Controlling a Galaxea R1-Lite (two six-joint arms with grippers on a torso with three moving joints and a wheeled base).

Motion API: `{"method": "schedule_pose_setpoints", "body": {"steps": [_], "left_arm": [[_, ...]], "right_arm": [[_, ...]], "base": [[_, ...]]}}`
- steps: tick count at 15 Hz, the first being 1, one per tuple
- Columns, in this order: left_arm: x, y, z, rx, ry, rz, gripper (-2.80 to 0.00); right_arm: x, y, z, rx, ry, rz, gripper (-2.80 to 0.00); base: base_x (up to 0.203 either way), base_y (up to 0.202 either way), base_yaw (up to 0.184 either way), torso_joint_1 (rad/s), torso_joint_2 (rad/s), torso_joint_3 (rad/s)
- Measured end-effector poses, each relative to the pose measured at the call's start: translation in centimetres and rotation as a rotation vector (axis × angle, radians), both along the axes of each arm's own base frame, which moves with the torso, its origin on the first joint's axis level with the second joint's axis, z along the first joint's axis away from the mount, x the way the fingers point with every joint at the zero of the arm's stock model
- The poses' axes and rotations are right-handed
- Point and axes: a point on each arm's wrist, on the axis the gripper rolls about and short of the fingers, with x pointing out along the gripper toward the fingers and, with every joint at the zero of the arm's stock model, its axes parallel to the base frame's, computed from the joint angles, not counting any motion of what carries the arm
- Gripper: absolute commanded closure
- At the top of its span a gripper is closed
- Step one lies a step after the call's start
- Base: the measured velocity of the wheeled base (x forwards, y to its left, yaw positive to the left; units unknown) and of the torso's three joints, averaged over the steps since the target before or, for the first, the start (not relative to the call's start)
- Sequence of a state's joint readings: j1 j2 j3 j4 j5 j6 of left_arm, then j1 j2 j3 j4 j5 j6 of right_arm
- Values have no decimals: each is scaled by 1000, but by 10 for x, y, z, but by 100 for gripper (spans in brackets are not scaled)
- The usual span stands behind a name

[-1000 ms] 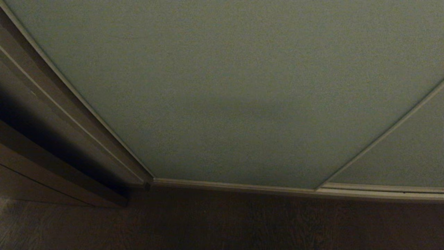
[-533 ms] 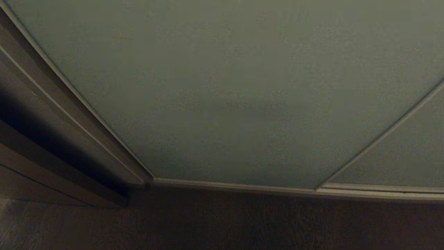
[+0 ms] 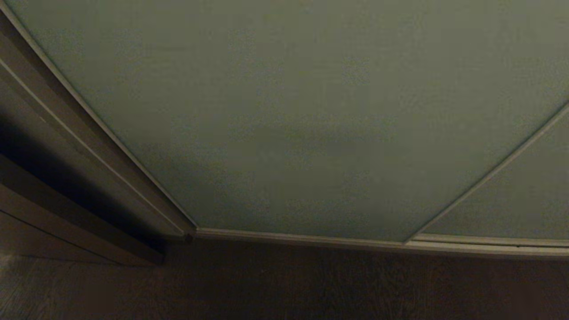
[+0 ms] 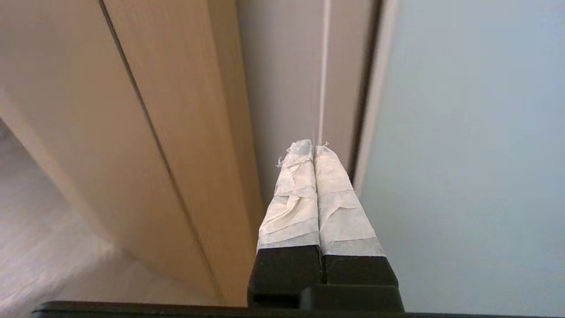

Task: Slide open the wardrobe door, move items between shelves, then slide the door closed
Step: Open the door

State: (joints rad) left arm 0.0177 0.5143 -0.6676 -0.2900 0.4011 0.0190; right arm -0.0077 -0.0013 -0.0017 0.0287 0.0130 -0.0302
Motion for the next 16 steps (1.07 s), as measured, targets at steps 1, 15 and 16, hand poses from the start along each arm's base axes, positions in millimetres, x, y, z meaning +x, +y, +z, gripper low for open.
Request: {"method": "schedule_pose_setpoints", "body": {"steps": [1,15,16], "left_arm": [[8,0,9,-6,-38,12,0],[123,3,55,-17,-84,37,0],[128,3,59,-15,-86,33,0]], "right_arm": [[0,0,0,0,0,0,0],[0,0,0,0,0,0,0],[0,0,0,0,0,0,0]], "base": [[0,0,0,0,0,0],[0,0,0,0,0,0],[0,0,0,0,0,0]]}}
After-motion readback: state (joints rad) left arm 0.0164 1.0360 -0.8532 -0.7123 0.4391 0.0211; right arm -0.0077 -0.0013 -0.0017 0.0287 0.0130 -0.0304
